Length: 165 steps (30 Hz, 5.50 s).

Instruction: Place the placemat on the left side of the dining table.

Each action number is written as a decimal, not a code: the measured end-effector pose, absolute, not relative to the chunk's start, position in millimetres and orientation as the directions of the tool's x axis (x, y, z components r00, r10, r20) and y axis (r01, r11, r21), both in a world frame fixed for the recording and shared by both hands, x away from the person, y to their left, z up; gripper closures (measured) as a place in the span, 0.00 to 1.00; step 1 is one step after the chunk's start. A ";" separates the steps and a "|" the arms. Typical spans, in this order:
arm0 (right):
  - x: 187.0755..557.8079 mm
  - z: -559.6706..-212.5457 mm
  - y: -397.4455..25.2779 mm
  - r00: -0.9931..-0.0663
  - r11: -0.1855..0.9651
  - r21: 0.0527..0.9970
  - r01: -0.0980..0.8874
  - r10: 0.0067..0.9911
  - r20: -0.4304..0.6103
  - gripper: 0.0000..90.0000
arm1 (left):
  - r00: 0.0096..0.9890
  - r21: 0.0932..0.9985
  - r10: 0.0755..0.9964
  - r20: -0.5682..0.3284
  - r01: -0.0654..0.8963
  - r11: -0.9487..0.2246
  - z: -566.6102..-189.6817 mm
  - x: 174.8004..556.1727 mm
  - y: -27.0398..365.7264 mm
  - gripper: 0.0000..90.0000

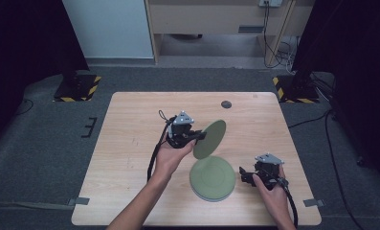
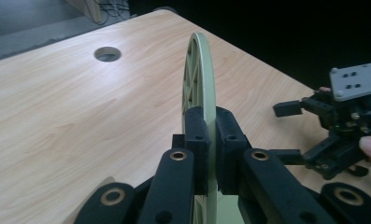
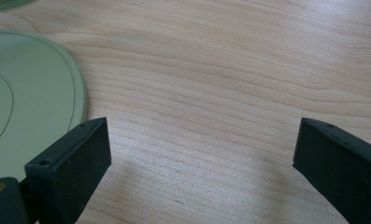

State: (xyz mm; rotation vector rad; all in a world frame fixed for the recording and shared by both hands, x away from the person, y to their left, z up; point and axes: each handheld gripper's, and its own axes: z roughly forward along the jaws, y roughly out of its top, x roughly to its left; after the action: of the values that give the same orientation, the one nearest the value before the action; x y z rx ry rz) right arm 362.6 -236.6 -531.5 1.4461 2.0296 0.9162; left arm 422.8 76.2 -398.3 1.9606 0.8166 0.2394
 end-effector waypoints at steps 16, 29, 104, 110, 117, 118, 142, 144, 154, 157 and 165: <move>362.9 -532.6 -235.7 -0.328 0.224 0.747 0.626 0.945 -0.008 0.05 | 0.701 0.835 0.701 -0.131 0.459 -0.303 -389.3 436.3 102.9 0.95; 364.0 -535.6 -232.7 -0.333 0.236 0.740 0.629 0.943 -0.018 0.05 | 0.664 0.837 0.739 -0.114 0.465 -0.289 -379.4 441.5 128.1 0.95; 366.0 -537.5 -231.6 -0.335 0.244 0.728 0.641 0.942 -0.020 0.05 | 0.512 0.813 0.856 -0.072 0.528 -0.248 -380.3 448.8 236.2 0.95; 365.9 -537.5 -231.6 -0.337 0.246 0.728 0.640 0.941 -0.022 0.05 | 0.504 0.811 0.860 -0.076 0.533 -0.241 -384.1 448.2 242.4 0.95; 365.6 -537.5 -231.3 -0.339 0.248 0.727 0.640 0.941 -0.023 0.05 | 0.497 0.810 0.864 -0.079 0.537 -0.235 -386.7 446.7 250.2 0.95; 365.6 -537.5 -231.3 -0.339 0.249 0.728 0.639 0.940 -0.025 0.05 | 0.497 0.810 0.864 -0.079 0.537 -0.235 -386.7 446.5 251.5 0.95; 365.8 -537.7 -231.1 -0.338 0.249 0.725 0.642 0.941 -0.023 0.05 | 0.460 0.801 0.883 -0.091 0.560 -0.209 -397.8 444.3 278.0 0.95; 365.9 -537.8 -231.1 -0.338 0.250 0.726 0.640 0.941 -0.025 0.05 | 0.458 0.800 0.885 -0.090 0.562 -0.209 -398.4 444.2 279.3 0.95; 366.0 -537.9 -231.0 -0.338 0.249 0.725 0.642 0.941 -0.024 0.05 | 0.448 0.796 0.889 -0.092 0.570 -0.205 -401.5 444.2 285.7 0.95; 366.0 -537.9 -231.0 -0.339 0.251 0.725 0.641 0.940 -0.026 0.05 | 0.446 0.795 0.890 -0.092 0.571 -0.204 -402.7 444.2 286.6 0.95; 366.1 -537.9 -230.9 -0.338 0.249 0.725 0.643 0.941 -0.023 0.05 | 0.439 0.789 0.893 -0.098 0.581 -0.199 -409.9 444.8 290.0 0.95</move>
State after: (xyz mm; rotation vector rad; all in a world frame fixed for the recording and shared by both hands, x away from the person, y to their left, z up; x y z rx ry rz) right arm 366.1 -230.9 -537.9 1.4397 2.0689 0.8678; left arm 444.8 290.0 -409.9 1.8963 1.2461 0.4970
